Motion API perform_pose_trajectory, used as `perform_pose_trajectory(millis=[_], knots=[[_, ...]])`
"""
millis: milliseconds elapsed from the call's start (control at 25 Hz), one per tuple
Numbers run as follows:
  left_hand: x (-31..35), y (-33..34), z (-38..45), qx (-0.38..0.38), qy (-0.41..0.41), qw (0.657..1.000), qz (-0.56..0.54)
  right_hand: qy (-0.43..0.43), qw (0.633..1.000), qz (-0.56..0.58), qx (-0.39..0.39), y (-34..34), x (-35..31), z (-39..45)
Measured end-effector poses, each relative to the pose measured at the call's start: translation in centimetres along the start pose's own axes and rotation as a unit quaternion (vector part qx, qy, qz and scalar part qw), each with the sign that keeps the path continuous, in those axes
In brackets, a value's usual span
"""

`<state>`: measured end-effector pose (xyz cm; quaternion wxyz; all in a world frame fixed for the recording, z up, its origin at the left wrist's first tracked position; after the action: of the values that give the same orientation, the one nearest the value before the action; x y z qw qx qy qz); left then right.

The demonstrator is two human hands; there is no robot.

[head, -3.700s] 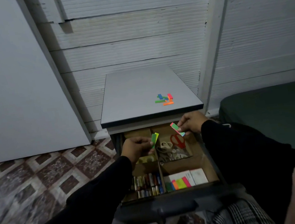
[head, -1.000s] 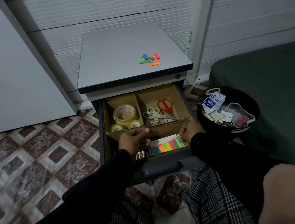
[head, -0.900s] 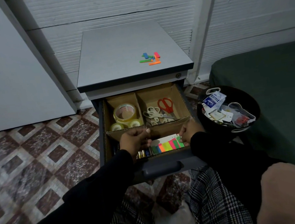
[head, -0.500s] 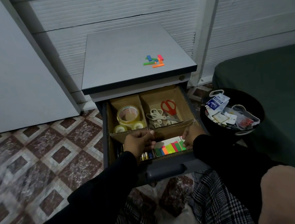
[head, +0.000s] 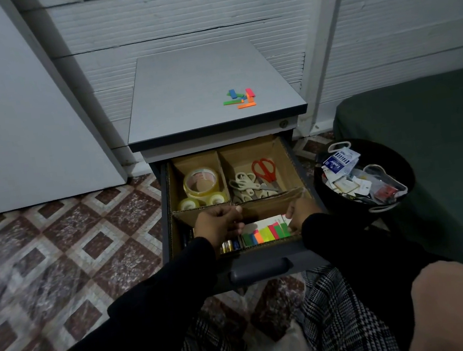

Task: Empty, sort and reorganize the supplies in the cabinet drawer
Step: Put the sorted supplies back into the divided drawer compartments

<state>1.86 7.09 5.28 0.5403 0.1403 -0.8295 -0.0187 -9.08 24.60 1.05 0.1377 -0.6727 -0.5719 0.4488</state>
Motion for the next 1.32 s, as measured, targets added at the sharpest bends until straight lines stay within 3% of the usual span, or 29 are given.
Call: perform_pose_trajectory(millis=[160, 320, 520, 760, 960, 1120, 1320], knots=[[0.2, 0.3, 0.1, -0.003, -0.009, 1.000, 0.013, 0.004, 1.000, -0.003, -0.008, -0.2, 0.1, -0.1], [1.8, 0.5, 0.5, -0.013, 0.002, 0.999, 0.051, 0.010, 0.996, 0.088, 0.002, -1.3, -0.8, -0.6], [6.4, 1.2, 2.7, 0.001, 0.034, 0.991, 0.129, -0.028, 0.971, 0.236, 0.038, -7.1, -3.3, -1.3], [13.0, 1.9, 6.0, 0.029, 0.102, 0.966, 0.237, -0.101, 0.965, 0.232, 0.073, -14.2, -7.6, 0.2], [18.1, 1.7, 9.5, 0.066, 0.158, 0.906, 0.386, -0.150, 0.966, 0.180, 0.111, -18.5, -11.3, 1.8], [20.9, 1.0, 12.7, 0.104, 0.143, 0.828, 0.532, -0.181, 0.967, 0.126, 0.126, -20.0, -13.2, 3.9], [21.3, 1.3, 15.7, 0.126, 0.122, 0.757, 0.629, -0.179, 0.971, -0.020, 0.155, -19.8, -14.7, 6.2]])
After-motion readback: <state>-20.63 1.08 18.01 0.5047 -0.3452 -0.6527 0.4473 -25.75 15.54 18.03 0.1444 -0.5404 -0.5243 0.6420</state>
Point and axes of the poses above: each hand's wrist, its own z-axis towards the middle knuckle, its own y-axis out of the palm, x = y × z, the point moved 5 cm from there along z, towards the middle knuckle, and after that the axes turned 13 degrees about -x, right-handed, at the moved point
